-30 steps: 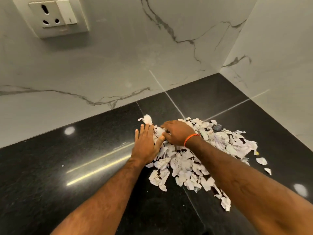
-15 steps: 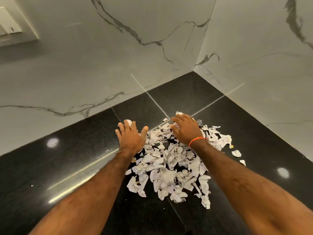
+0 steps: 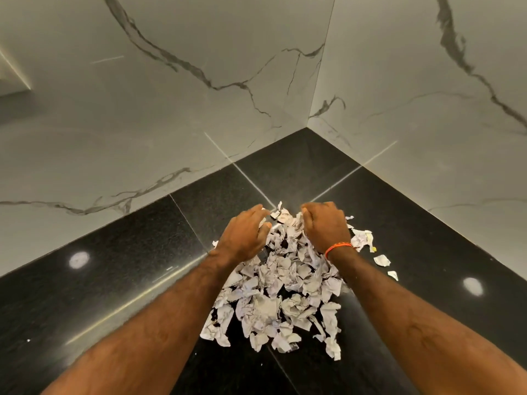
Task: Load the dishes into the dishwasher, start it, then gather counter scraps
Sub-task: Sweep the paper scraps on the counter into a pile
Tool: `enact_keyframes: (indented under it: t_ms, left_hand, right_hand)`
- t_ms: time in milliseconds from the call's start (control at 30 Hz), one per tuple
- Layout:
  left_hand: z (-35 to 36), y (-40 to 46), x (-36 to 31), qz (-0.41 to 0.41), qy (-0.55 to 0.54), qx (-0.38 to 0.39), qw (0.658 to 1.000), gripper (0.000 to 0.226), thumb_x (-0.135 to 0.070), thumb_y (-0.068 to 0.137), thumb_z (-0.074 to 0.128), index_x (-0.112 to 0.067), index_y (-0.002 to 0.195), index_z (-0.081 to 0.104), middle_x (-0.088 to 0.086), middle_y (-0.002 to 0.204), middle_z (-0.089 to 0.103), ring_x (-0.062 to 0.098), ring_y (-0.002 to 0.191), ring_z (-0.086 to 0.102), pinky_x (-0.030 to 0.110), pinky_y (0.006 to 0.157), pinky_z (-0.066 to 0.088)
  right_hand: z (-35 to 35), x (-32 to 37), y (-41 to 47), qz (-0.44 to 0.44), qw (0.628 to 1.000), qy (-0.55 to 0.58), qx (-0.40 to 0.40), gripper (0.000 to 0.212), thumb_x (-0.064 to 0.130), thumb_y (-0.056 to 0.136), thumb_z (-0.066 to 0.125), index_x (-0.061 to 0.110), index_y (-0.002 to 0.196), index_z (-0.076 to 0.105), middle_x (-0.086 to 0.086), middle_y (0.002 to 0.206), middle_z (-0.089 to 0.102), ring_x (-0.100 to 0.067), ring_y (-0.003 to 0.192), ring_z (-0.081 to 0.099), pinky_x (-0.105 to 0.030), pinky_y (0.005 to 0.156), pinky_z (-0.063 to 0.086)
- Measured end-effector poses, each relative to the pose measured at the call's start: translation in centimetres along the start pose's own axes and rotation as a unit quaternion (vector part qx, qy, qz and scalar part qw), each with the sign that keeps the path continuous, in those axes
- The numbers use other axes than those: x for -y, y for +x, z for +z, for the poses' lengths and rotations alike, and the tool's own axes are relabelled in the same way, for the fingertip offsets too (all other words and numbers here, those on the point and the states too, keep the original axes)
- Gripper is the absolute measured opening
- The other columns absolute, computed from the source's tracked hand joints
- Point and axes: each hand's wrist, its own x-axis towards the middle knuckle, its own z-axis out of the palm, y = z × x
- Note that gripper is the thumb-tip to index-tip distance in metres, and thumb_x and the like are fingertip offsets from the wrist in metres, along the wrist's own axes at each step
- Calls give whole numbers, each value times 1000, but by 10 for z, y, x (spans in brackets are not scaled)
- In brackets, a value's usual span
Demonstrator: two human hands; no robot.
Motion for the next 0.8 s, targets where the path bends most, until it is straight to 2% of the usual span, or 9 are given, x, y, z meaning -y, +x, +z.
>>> enact_keyframes:
  t_ms: [100, 300, 433, 467, 533, 600, 633, 700, 800]
  left_hand:
    - [5, 19, -13, -3, 27, 55, 998, 55, -43, 104, 46, -22, 154, 37, 8, 166, 23, 24, 152, 26, 48, 122, 26]
    - [22, 60, -29, -28, 54, 111, 992, 62, -49, 103, 45, -25, 158, 28, 14, 169, 10, 33, 156, 7, 55, 123, 18]
    - [36, 71, -33, 2, 87, 130, 988, 56, -52, 104, 35, -21, 150, 41, 9, 156, 43, 26, 144, 39, 56, 119, 30]
    - [39, 69, -36, 21, 87, 121, 989, 53, -51, 104, 32, -20, 144, 48, 6, 144, 56, 22, 131, 51, 55, 115, 35]
    - [44, 61, -44, 67, 93, 78, 990, 42, -47, 106, 30, -22, 118, 62, -4, 101, 68, 13, 93, 59, 53, 108, 43]
    - [47, 56, -54, 107, 103, 21, 989, 35, -43, 106, 32, -27, 92, 60, -13, 77, 56, 10, 77, 54, 50, 104, 45]
    - [47, 55, -61, 119, 105, -2, 987, 35, -42, 107, 34, -26, 94, 62, -9, 85, 63, 12, 86, 58, 47, 107, 44]
    - [49, 57, -74, 132, 97, -13, 986, 35, -39, 106, 39, -21, 121, 65, 4, 129, 64, 20, 124, 55, 43, 115, 35]
    - [52, 70, -89, 170, 80, 74, 979, 42, -41, 106, 39, -26, 143, 52, 4, 154, 46, 24, 145, 36, 48, 120, 30]
  right_hand:
    - [0, -24, 0, 98, 994, -37, 23, 40, 39, 99, 33, 21, 108, 69, 0, 114, 67, -25, 116, 53, -48, 97, 43]
    - [-1, -19, -27, 29, 997, 64, 26, 43, 40, 104, 30, 19, 95, 66, -2, 89, 71, -22, 82, 64, -37, 75, 49]
    - [-13, -57, -23, 92, 992, 58, -60, 41, 40, 101, 30, 26, 71, 53, 8, 68, 57, -17, 72, 59, -45, 76, 54]
    - [-16, -70, -22, 118, 991, 43, -53, 38, 40, 100, 31, 28, 74, 56, 8, 75, 59, -21, 84, 61, -48, 83, 52]
    - [-14, -90, -24, 168, 985, 11, 29, 39, 44, 101, 32, 30, 114, 66, -3, 122, 64, -31, 128, 49, -55, 106, 40]
    - [-6, -96, -31, 162, 981, -5, 111, 51, 47, 104, 30, 21, 146, 47, -8, 157, 36, -33, 149, 22, -56, 119, 17]
    - [-3, -93, -36, 145, 982, 5, 124, 53, 47, 105, 28, 21, 150, 41, -7, 162, 28, -31, 152, 14, -54, 121, 11]
    - [-3, -81, -47, 99, 983, 74, 139, 51, 44, 107, 26, 23, 152, 38, -4, 163, 27, -25, 153, 12, -47, 123, 7]
    - [-22, -70, -59, 39, 959, 236, 150, 41, 36, 108, 35, 27, 145, 49, 6, 149, 50, -15, 141, 40, -33, 117, 26]
